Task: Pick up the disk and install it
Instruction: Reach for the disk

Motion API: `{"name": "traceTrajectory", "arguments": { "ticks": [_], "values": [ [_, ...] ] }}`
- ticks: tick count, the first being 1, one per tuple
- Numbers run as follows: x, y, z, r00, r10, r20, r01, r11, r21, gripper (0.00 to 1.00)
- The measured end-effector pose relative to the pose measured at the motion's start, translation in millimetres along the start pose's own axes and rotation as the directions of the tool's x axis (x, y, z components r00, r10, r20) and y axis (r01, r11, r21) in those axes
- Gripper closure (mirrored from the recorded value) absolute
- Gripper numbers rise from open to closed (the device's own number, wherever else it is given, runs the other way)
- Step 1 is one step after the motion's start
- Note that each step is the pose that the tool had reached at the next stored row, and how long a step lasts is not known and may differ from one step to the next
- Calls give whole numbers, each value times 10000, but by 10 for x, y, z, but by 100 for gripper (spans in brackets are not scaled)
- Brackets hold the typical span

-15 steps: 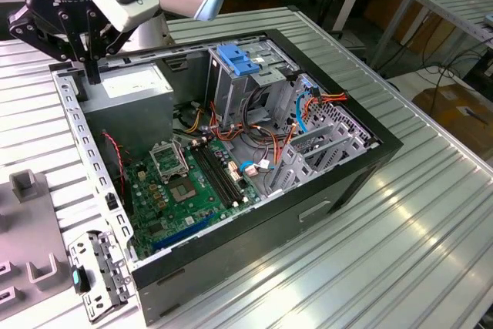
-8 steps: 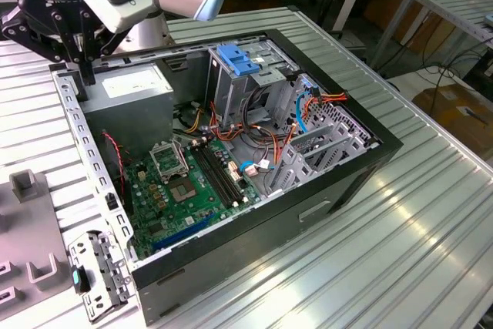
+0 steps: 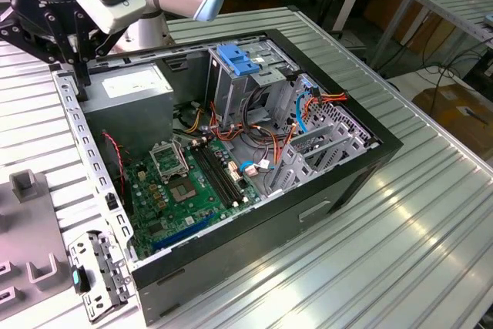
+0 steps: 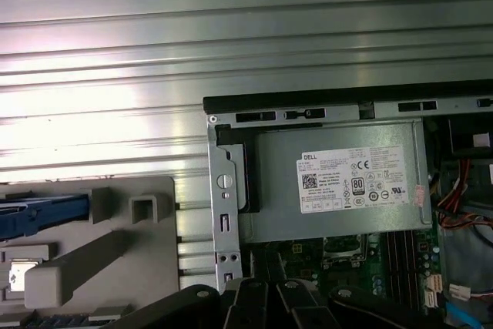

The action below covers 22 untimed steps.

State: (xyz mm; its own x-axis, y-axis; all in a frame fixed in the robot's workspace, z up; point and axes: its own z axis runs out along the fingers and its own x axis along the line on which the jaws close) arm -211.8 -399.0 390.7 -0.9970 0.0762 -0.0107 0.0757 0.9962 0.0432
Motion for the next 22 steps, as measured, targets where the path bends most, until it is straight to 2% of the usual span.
{"name": "traceTrajectory", "arguments": {
  "ticks": [11,22],
  "values": [
    [105,-8,1,10000,0,-1,0,10000,-1,89],
    [181,-14,1,10000,0,-3,0,10000,-1,89]
  ]
}}
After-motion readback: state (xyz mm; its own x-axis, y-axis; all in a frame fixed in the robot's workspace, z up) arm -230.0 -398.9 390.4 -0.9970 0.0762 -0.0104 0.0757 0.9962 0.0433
